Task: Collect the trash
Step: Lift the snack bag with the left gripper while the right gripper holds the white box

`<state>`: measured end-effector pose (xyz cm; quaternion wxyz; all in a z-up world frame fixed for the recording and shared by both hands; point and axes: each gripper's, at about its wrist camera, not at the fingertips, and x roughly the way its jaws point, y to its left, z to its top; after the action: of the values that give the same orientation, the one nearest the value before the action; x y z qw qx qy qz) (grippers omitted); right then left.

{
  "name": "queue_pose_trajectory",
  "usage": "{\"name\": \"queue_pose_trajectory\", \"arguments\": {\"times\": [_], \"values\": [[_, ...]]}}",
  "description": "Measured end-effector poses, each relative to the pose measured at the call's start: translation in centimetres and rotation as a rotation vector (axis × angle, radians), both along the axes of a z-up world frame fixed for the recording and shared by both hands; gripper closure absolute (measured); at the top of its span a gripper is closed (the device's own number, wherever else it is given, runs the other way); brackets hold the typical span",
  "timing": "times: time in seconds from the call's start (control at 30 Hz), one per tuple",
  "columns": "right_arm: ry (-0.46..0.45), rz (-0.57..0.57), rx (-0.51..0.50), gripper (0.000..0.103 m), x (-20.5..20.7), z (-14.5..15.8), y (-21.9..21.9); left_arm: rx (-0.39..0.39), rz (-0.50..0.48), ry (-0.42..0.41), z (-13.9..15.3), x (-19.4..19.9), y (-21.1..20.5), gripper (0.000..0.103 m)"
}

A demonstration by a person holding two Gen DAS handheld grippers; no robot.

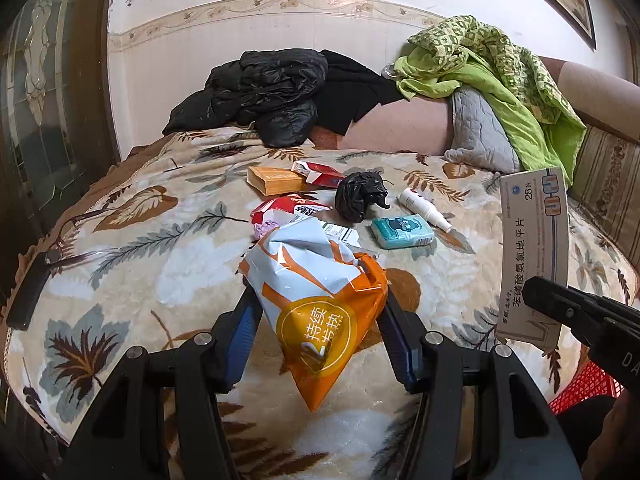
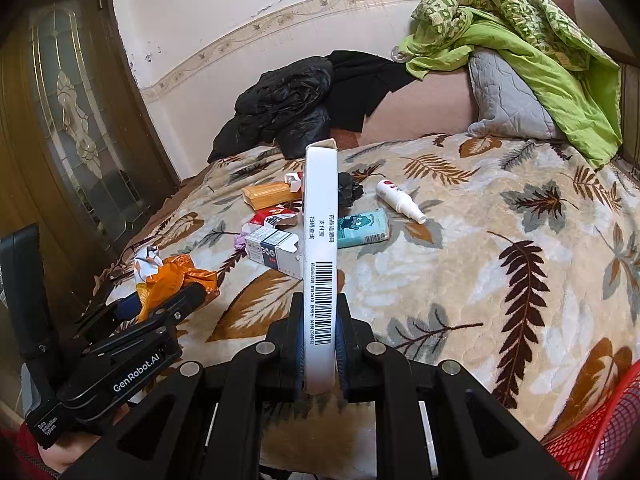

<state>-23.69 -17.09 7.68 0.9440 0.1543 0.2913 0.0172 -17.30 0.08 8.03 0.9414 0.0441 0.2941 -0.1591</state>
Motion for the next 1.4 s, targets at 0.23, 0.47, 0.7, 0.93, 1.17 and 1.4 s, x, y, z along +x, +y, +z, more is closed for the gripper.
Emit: {"name": "queue_pose_trajectory", "arguments": {"times": [0.23,0.47,0.7,0.93,1.17,1.4], "values": [[0.0,0.004,-0.001,0.089,-0.01,-0.01,-0.06,0.014,-0.003,-0.004,-0.06,0.0,-0.16,0.046],[-0.001,0.005,-0.001,0.089,-0.03,0.0,0.02,0.02,-0.004,-0.005,-0.09,0.03,-0.24,0.046],[-0.001,0.004,-0.001,0.089,-0.03,-0.01,0.04,0.019,-0.006,-0.004,-0.11,0.1,-0.26,0.046],[-0.001,0.008,0.0,0.089,-0.07,0.03,0.32,0.019,-0.008,-0.004,-0.12,0.03,-0.33,0.046],[-0.001,0.008,0.006,0.089,-0.09,0.04,0.47,0.018,-0.005,-0.004,-0.11,0.02,-0.35,0.046],[-0.003,0.013,0.011,0.089,-0.05,-0.01,0.66,0.018,-0.005,-0.004,-0.09,0.03,-0.38,0.046]]}}
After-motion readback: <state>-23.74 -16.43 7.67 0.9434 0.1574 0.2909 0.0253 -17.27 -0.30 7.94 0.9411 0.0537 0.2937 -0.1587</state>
